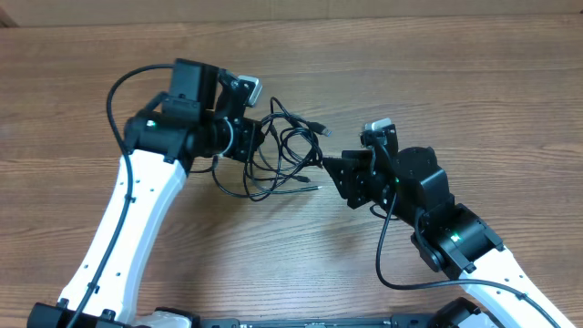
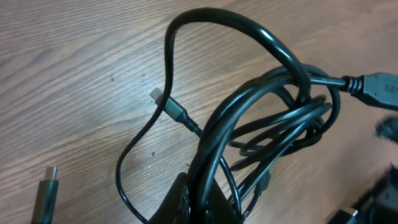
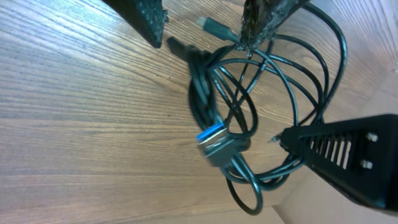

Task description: Untangle cables

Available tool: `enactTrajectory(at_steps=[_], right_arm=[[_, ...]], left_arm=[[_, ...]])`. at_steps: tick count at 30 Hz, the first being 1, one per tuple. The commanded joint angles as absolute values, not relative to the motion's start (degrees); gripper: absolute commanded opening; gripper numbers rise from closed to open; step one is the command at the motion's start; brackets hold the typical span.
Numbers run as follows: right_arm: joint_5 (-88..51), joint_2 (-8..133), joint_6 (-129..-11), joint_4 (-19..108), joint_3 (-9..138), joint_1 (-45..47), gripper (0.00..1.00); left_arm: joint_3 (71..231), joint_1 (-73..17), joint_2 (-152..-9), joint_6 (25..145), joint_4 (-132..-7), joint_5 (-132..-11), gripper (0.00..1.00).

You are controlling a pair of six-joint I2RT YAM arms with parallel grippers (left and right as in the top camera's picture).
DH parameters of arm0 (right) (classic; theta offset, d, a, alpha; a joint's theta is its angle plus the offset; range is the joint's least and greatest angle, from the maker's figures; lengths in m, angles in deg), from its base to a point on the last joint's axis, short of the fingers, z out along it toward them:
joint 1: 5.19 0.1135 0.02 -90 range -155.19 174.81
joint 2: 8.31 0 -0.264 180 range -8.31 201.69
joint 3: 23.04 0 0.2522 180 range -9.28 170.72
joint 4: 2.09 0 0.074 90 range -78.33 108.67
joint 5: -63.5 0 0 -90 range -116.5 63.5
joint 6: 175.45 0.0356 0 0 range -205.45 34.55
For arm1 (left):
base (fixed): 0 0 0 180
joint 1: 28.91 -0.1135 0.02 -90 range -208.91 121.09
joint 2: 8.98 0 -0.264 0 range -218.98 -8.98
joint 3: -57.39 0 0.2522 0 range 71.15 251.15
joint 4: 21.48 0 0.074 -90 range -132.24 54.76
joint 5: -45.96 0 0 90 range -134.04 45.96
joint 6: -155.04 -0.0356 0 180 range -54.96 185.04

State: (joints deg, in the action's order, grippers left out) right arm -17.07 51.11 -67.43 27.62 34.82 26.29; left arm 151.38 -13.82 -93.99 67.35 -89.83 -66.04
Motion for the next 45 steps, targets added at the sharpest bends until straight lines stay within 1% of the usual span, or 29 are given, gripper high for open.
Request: enactTrajectory(at_steps=[1, 7, 16, 23, 25, 31, 38, 39, 45], right_arm=[[-18.12, 50.96, -67.49, 27.2, 35.8, 26.12, 0.39], [-19.43, 50.96, -67.56, 27.25, 35.8, 26.12, 0.38], [-29.29, 51.4, -67.8, 27.2, 35.8, 26.12, 0.39], [-29.9, 54.61, -68.15, 26.94, 35.8, 26.12, 0.38], [-29.88, 55.77, -68.13, 26.5, 35.8, 26.12, 0.37], [-29.88, 57.36, -68.08, 25.35, 35.8, 26.12, 0.29], [-29.88, 57.34, -68.08, 24.34, 35.8, 26.12, 0.29], [-29.88, 57.34, -68.08, 24.34, 35.8, 26.12, 0.29], [-29.86, 57.34, -68.08, 24.21, 35.8, 26.12, 0.48]], left_arm=[[151.93, -10.67, -93.18, 76.5, -88.67, -59.55, 0.04], [151.93, -5.8, -93.2, 81.82, -87.45, -53.91, 0.04], [151.93, -1.47, -93.18, 84.11, -87.1, -54.15, 0.04], [151.93, 0.54, -93.18, 85.07, -86.73, -54.41, 0.04], [151.93, 1.2, -93.18, 85.03, -86.75, -54.39, 0.04], [151.93, 1.96, -93.2, 85.01, -86.79, -54.19, 0.04], [151.93, 1.96, -93.2, 85.01, -86.38, -53.85, 0.04], [151.93, 1.96, -93.2, 85.01, -86.27, -53.71, 0.04], [151.93, 1.96, -93.25, 85.77, -86.14, -51.38, 0.04]])
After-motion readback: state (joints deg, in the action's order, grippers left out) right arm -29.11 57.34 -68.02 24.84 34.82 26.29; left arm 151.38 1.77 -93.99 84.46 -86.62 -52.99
